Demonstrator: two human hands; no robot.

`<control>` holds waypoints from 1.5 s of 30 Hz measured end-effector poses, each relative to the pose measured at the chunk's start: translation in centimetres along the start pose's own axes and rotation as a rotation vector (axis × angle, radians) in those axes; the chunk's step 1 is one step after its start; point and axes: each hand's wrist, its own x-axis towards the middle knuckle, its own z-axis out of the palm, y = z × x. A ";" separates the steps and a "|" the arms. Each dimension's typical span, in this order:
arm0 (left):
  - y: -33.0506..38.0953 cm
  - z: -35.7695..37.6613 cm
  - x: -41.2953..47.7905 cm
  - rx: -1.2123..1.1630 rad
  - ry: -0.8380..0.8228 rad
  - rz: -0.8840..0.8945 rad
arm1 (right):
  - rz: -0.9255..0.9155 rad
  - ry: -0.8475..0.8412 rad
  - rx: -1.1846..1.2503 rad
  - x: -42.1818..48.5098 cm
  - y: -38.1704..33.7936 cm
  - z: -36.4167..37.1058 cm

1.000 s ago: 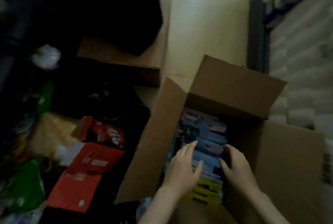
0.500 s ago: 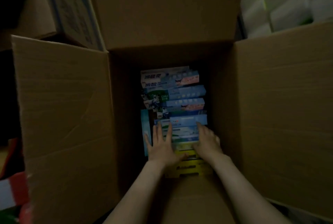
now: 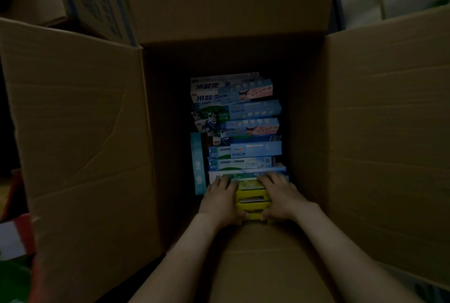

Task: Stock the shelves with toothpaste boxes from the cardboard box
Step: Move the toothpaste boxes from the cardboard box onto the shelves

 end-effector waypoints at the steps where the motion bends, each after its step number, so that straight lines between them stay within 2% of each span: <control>1: 0.0 0.2 -0.1 -0.010 0.028 0.000 | -0.002 0.025 0.002 -0.2 0.0 0.1; 7: 0.0 -0.3 0.0 -0.042 0.113 0.000 | -0.001 0.048 -0.034 -0.1 -0.2 -0.5; 12: -1.3 -0.9 0.3 -0.442 0.222 -0.131 | 0.050 -0.092 -0.028 0.9 -0.4 -2.0; 15: -2.4 -0.4 1.6 -0.427 0.290 -0.295 | 0.072 0.046 0.066 1.6 -0.5 -2.8; 17: -3.0 0.1 2.6 -0.458 0.261 -0.365 | 0.054 0.200 0.133 2.3 -0.7 -3.0; 20: -3.9 0.5 4.8 -0.562 0.216 -0.418 | 0.021 0.296 0.135 3.6 -1.3 -3.0; 26: -5.4 -0.1 9.8 -0.782 0.155 -0.485 | -0.100 0.313 0.009 7.7 -3.5 -2.2; 28: -5.7 -0.8 10.5 -0.867 0.072 -0.441 | -0.119 0.308 -0.015 8.6 -4.1 -2.0; 30: -6.5 -1.3 11.1 -0.894 -0.049 -0.470 | -0.124 0.306 -0.016 8.9 -4.5 -1.8; 32: -6.8 -1.6 11.3 -0.959 -0.082 -0.468 | -0.132 0.328 -0.007 8.9 -4.9 -1.6; 35: -7.0 -1.0 12.2 -1.256 0.022 -0.548 | -0.144 0.336 -0.005 8.5 -5.4 -1.3; 38: -5.9 -0.5 12.3 -1.439 0.236 -0.689 | -0.139 0.323 -0.020 8.0 -5.4 -0.9; 40: -5.3 -0.4 11.9 -1.360 0.343 -0.777 | -0.128 0.313 -0.001 7.6 -5.3 -0.8; 42: -4.1 -1.1 10.2 -1.293 0.388 -0.777 | -0.122 0.326 0.127 6.9 -5.5 -1.0; 45: -1.9 -2.8 6.2 -1.104 0.456 -0.578 | -0.066 0.390 0.573 5.0 -6.7 -2.6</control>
